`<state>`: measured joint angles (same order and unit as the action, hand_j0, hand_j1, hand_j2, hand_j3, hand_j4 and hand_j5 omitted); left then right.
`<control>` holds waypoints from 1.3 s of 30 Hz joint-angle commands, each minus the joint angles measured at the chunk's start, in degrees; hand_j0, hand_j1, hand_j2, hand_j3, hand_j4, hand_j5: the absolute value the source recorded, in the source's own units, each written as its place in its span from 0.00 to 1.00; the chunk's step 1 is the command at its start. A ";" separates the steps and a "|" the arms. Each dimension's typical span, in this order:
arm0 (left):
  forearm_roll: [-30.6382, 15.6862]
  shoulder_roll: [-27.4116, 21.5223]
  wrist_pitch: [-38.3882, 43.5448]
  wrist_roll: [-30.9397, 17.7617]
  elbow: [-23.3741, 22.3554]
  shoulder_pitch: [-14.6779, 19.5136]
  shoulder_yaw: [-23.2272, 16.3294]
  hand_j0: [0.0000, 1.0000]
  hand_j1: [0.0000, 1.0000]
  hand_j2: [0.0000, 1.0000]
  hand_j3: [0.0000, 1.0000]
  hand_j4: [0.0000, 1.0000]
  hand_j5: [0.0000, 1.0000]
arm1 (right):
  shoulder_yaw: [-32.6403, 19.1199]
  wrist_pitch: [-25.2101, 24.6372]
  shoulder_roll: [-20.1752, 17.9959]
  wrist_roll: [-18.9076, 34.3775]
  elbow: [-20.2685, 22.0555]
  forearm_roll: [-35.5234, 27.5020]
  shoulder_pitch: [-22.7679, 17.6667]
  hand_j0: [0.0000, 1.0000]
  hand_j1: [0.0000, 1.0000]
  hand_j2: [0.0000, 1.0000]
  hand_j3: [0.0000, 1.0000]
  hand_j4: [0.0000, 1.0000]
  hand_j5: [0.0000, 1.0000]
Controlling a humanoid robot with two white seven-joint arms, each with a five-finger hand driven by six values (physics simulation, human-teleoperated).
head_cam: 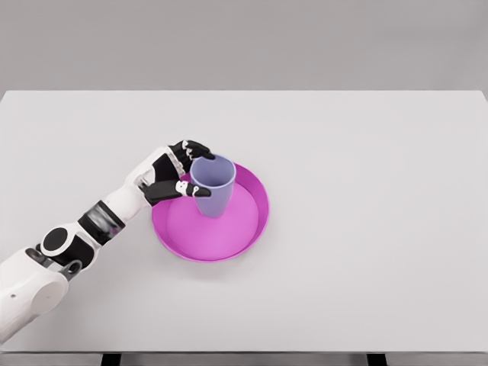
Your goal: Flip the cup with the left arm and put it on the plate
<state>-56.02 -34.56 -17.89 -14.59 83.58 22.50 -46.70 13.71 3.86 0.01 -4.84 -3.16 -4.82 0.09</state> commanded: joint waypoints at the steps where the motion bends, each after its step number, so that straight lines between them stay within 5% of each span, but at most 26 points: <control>1: -0.14 -0.07 -0.04 0.00 0.17 0.00 0.03 0.68 0.68 0.68 0.68 0.68 0.68 | 0.00 0.00 -0.01 0.01 -0.01 -0.01 0.00 1.00 1.00 1.00 1.00 1.00 1.00; 13: 0.74 -0.51 -0.04 -0.09 0.53 -0.44 0.03 0.99 0.99 0.99 0.99 0.99 0.99 | 0.00 0.00 -0.01 0.01 -0.01 -0.01 0.00 1.00 1.00 1.00 1.00 1.00 1.00; 26: 2.94 -2.71 -0.48 -0.09 2.37 -0.88 0.29 1.00 1.00 1.00 1.00 1.00 1.00 | 0.00 0.00 -0.01 0.01 -0.01 -0.01 0.00 1.00 1.00 1.00 1.00 1.00 1.00; 32: 1.09 -20.54 -1.09 -1.06 12.74 -0.62 4.51 1.00 1.00 1.00 1.00 1.00 1.00 | 0.00 0.00 -0.01 0.01 -0.01 -0.01 0.00 1.00 1.00 1.00 1.00 1.00 1.00; 33: 1.26 -24.50 -1.18 -3.33 13.36 -0.09 4.69 1.00 1.00 1.00 1.00 1.00 1.00 | 0.00 0.00 -0.01 0.01 -0.01 -0.01 0.00 1.00 1.00 1.00 1.00 1.00 1.00; 35: 4.34 -28.55 -1.62 -18.35 12.74 1.23 6.79 1.00 1.00 1.00 1.00 1.00 1.00 | 0.00 0.00 -0.01 0.01 -0.01 -0.01 0.00 1.00 1.00 1.00 1.00 1.00 1.00; 39: 4.25 -29.60 -3.37 -20.41 10.90 1.05 8.82 1.00 1.00 1.00 1.00 1.00 1.00 | 0.00 0.00 -0.01 0.01 -0.01 -0.01 0.00 1.00 1.00 1.00 1.00 1.00 1.00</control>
<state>-51.84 -62.36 -20.40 -32.12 94.86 23.55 -38.96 13.71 3.86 0.01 -4.84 -3.15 -4.82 0.09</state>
